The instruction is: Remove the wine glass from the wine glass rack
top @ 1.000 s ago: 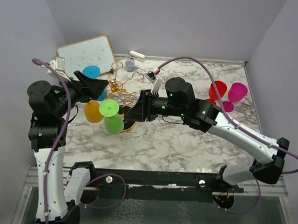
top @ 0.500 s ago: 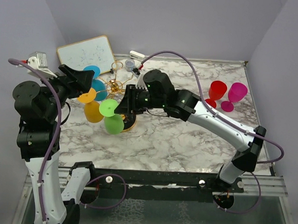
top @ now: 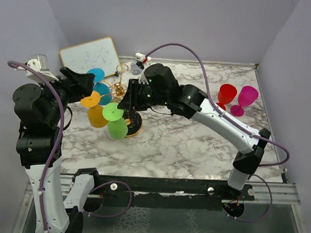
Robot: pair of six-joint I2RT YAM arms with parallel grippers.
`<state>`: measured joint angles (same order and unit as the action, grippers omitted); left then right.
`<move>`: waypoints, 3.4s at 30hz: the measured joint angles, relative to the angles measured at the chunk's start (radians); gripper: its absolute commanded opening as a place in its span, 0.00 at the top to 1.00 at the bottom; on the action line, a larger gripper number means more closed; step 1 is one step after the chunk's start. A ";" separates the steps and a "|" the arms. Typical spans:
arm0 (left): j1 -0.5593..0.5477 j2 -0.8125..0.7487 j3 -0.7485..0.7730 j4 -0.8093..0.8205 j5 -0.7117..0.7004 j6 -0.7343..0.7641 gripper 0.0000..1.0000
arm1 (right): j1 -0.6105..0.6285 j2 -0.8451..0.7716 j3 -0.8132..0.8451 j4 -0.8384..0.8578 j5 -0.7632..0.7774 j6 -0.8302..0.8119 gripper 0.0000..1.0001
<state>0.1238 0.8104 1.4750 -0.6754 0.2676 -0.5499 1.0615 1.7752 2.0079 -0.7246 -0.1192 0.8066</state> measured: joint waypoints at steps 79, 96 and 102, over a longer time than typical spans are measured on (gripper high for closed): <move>0.000 -0.002 -0.064 0.017 0.005 -0.002 0.30 | 0.000 -0.051 -0.158 0.270 -0.057 -0.086 0.99; 0.000 0.003 -0.064 0.022 0.012 -0.005 0.30 | 0.000 -0.094 -0.254 0.389 0.055 0.041 0.99; 0.000 0.006 -0.063 0.023 0.012 -0.005 0.30 | -0.008 -0.138 -0.349 0.452 0.091 0.131 0.99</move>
<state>0.1238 0.8169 1.4117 -0.6529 0.2798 -0.5545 1.0538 1.6375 1.6588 -0.2726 -0.0280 0.9379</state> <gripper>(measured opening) 0.704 0.014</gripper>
